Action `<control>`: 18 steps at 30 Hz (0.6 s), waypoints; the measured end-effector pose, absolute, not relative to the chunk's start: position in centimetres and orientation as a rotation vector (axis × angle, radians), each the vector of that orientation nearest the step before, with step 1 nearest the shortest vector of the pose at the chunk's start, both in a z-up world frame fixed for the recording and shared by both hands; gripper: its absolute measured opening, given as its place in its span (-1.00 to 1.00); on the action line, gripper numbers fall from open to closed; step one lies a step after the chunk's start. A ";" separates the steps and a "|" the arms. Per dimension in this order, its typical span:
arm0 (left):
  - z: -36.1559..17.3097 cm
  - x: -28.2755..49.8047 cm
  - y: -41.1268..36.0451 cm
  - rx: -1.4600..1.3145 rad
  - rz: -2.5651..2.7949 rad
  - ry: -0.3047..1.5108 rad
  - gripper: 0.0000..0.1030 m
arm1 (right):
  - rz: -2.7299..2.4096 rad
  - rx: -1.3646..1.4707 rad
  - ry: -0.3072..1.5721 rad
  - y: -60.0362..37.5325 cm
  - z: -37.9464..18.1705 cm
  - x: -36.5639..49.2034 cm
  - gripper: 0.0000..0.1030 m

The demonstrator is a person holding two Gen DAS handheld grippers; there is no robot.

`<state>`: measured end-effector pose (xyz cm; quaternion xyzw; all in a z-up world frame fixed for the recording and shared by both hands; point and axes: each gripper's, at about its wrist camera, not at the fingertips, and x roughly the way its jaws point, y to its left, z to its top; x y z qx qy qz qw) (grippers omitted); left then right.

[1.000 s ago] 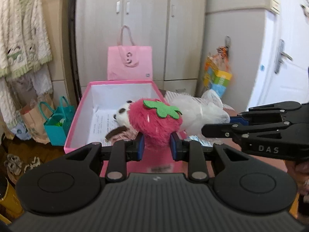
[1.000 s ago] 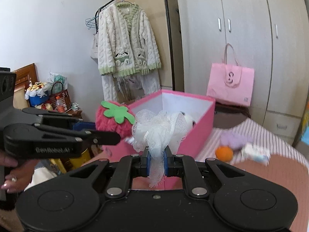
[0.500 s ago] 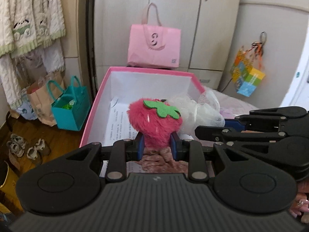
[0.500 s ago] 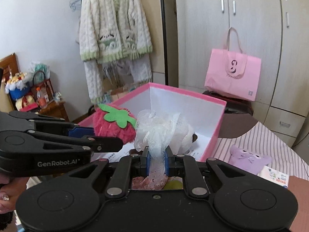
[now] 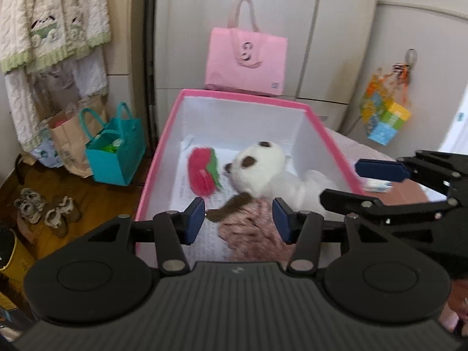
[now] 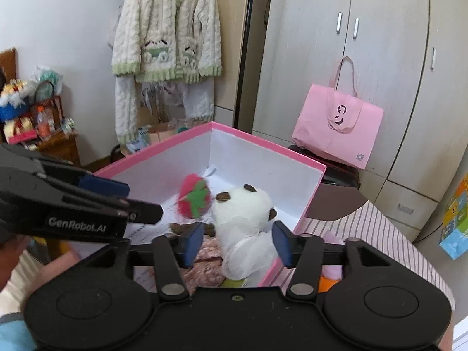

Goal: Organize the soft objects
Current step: 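Carry strawberry plush and bath puff into the pink box and open both grippers, then move both grippers back to the blue wet-wipes pack on the table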

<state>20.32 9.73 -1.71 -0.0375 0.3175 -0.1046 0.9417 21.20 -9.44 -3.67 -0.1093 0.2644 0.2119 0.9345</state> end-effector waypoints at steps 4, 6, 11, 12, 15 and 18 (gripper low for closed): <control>-0.4 17.6 8.9 -0.035 -0.252 0.601 0.05 | 0.445 -0.179 0.538 -10.7 -2.7 19.3 0.28; 0.3 16.2 8.6 -0.026 -0.289 0.588 0.07 | 0.447 -0.172 0.538 -11.2 -2.3 18.3 0.28; 1.2 13.4 7.5 0.010 -0.340 0.570 0.10 | 0.431 -0.198 0.490 -12.8 -1.1 14.8 0.31; 1.5 12.8 7.2 0.021 -0.352 0.565 0.13 | 0.428 -0.196 0.487 -13.2 -0.9 14.2 0.31; 1.9 11.5 6.4 0.034 -0.385 0.558 0.17 | 0.437 -0.169 0.490 -14.9 -0.5 12.7 0.35; 2.1 10.5 5.3 0.054 -0.400 0.550 0.18 | 0.459 -0.144 0.504 -16.9 -0.7 11.5 0.39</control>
